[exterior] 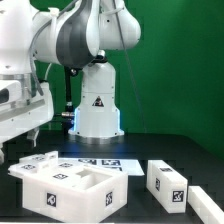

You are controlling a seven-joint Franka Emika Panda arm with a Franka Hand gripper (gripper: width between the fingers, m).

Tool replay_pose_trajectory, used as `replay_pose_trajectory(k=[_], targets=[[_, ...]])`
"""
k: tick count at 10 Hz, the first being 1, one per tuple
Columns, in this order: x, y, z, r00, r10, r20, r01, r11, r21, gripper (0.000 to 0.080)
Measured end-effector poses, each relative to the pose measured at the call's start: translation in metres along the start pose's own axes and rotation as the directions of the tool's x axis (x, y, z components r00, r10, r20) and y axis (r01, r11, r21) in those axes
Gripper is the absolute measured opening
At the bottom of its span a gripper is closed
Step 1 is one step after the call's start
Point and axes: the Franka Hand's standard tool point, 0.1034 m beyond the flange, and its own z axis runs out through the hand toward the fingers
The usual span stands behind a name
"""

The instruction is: Assemble cabinet

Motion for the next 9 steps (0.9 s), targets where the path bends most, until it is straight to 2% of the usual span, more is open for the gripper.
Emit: replay_pose_trajectory(k=[2, 5, 6, 7, 9], targets=[[0.009, 0.005, 0.002, 1.000, -0.013, 0.000, 0.013, 1.000, 0.000, 0.0648], [0.008, 0.005, 0.003, 1.000, -0.012, 0.002, 0.012, 1.000, -0.001, 0.0648], [0.006, 0.006, 0.000, 0.999, -0.029, 0.012, 0.029, 1.000, -0.003, 0.0648], [0.002, 0.009, -0.012, 0.998, -0.057, 0.028, 0.058, 0.998, -0.021, 0.0648], [-0.011, 0.010, -0.012, 0.996, -0.084, 0.032, 0.084, 0.996, -0.019, 0.0648]])
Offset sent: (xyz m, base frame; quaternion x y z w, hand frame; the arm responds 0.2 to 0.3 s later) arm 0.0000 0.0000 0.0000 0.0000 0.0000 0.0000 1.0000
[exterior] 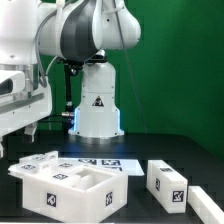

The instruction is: Assemble cabinet

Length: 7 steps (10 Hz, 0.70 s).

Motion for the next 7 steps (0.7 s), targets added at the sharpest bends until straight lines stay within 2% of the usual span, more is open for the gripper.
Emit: replay_pose_trajectory(k=[3, 5, 7], targets=[[-0.015, -0.005, 0.027, 1.000, 0.024, 0.008, -0.024, 1.000, 0.020, 0.0648], [-0.012, -0.008, 0.034, 1.000, 0.028, 0.010, -0.029, 0.999, 0.035, 0.0648], [-0.001, -0.011, 0.038, 0.999, 0.033, 0.008, -0.033, 0.999, 0.043, 0.0648]])
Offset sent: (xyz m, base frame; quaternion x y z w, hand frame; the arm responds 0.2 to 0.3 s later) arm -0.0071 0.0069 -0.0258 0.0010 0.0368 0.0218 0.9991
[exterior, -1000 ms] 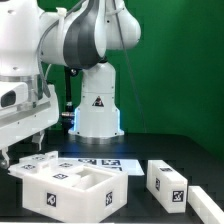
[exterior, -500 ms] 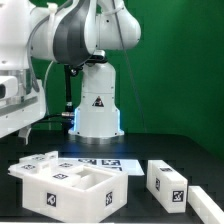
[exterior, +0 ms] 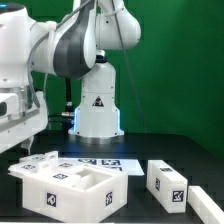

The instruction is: Assemble cabinet

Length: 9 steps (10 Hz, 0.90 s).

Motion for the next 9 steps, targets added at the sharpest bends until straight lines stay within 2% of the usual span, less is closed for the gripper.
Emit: replay_pose_trajectory(k=[2, 5, 9], targets=[[0.020, -0.001, -0.002, 1.000, 0.019, -0.007, -0.019, 1.000, 0.000, 0.0648], [0.039, 0.000, -0.005, 1.000, 0.015, -0.014, -0.015, 1.000, 0.000, 0.0649], [0.037, 0.001, -0.007, 1.000, 0.008, -0.016, -0.008, 1.000, -0.003, 0.0648]])
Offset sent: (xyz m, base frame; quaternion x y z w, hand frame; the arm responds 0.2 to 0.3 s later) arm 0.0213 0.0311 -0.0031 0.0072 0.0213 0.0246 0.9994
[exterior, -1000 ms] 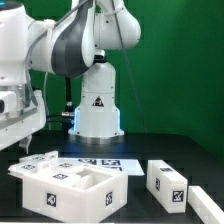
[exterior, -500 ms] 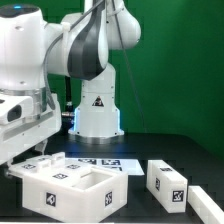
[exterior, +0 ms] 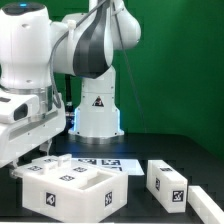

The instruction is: Assemble cabinet

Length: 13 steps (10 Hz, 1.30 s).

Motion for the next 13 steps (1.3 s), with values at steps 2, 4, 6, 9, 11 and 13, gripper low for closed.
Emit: replay_pose_trajectory(k=[2, 4, 6, 9, 11, 13], targets=[[0.008, -0.001, 0.001, 1.000, 0.024, 0.000, -0.024, 1.000, 0.001, 0.0648], [0.031, 0.008, -0.006, 0.999, 0.043, -0.010, -0.043, 0.999, -0.009, 0.0648], [0.043, 0.013, -0.012, 0.999, 0.046, -0.017, -0.046, 0.999, -0.014, 0.0648], [0.044, 0.013, -0.014, 0.999, 0.044, -0.017, -0.044, 0.999, -0.007, 0.0648], [0.044, 0.013, -0.014, 0.999, 0.044, -0.017, -0.045, 0.999, -0.007, 0.0648], [0.037, 0.015, -0.011, 0.998, 0.058, -0.019, -0.058, 0.998, -0.008, 0.0648]])
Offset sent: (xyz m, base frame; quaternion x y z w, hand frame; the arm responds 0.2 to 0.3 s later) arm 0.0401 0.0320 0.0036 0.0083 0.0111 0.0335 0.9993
